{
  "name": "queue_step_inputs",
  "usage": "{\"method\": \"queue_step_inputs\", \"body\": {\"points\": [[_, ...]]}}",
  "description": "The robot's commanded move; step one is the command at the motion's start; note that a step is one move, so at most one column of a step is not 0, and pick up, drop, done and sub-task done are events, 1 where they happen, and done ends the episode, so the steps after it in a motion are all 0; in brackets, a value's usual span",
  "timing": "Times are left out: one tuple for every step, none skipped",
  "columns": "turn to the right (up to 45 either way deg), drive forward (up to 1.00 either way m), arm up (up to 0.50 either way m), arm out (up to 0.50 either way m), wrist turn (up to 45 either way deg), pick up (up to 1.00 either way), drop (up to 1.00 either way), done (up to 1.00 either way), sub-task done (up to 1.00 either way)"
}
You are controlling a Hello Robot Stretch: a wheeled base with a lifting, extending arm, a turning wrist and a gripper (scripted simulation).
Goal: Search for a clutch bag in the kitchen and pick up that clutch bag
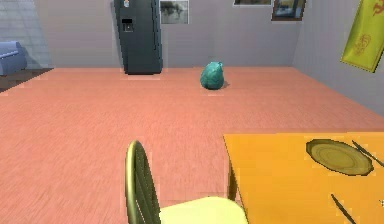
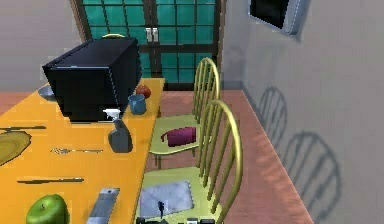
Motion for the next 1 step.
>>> {"method": "queue_step_inputs", "body": {"points": [[0.0,0.00,0.00,0.00,0.0,0.00,0.00,1.00,0.00]]}}
